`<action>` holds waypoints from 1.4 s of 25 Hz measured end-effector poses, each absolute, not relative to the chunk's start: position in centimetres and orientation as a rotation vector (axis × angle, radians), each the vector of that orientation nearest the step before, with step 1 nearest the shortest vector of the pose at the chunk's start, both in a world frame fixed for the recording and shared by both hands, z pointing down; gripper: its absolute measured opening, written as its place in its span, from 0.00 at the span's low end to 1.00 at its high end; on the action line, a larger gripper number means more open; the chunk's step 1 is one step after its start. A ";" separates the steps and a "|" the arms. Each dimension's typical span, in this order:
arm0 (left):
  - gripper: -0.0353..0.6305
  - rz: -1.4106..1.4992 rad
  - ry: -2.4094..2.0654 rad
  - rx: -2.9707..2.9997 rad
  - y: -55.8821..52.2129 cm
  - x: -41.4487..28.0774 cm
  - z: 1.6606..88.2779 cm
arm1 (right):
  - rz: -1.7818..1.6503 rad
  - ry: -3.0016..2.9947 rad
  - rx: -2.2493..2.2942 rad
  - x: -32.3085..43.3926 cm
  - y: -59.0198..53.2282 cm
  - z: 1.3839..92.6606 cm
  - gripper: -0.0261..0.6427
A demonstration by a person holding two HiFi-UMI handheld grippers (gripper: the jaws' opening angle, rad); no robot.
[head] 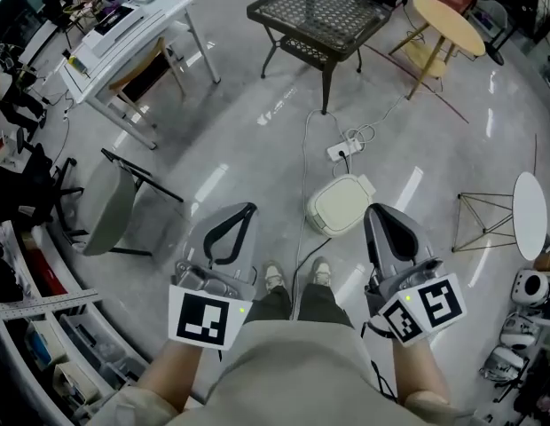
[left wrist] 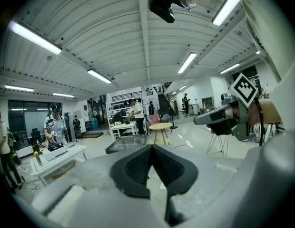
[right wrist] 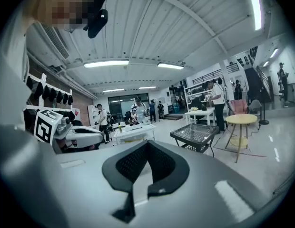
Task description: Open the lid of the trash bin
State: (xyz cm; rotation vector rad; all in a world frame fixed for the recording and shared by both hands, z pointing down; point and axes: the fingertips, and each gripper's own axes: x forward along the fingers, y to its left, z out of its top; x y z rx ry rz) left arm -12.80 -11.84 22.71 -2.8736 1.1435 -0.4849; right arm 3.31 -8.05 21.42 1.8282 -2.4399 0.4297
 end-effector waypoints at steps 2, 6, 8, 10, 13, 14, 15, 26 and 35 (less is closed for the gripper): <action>0.06 -0.503 1.140 -2.875 -12.4 -11.9 24.3 | 0.497 -2.422 1.826 3.8 -8.8 24.0 0.04; 0.06 -0.549 1.170 -2.915 -13.5 -10.0 28.4 | 0.629 -2.361 1.792 4.8 -10.2 30.3 0.04; 0.06 -0.579 1.175 -2.935 -14.0 -9.1 30.8 | 0.699 -2.325 1.770 5.2 -10.9 34.0 0.04; 0.06 -0.614 1.171 -2.956 -14.7 -8.3 33.5 | 0.755 -2.288 1.742 5.4 -11.7 37.9 0.04; 0.06 -0.668 1.167 -2.993 -15.7 -7.2 38.2 | 0.832 -2.239 1.689 5.5 -12.7 44.0 0.04; 0.06 -0.691 1.167 -3.007 -16.0 -6.9 39.8 | 0.860 -2.220 1.675 5.5 -12.8 46.0 0.04; 0.06 -0.715 1.165 -3.019 -16.3 -6.6 41.5 | 0.891 -2.199 1.665 5.6 -13.0 48.0 0.04; 0.06 -1.012 1.037 -3.062 -17.7 -4.8 60.9 | 1.152 -1.930 1.629 7.1 -13.0 70.0 0.04; 0.06 -1.168 1.031 -3.102 -17.6 -5.0 73.4 | 1.344 -1.757 1.617 6.6 -11.9 84.8 0.04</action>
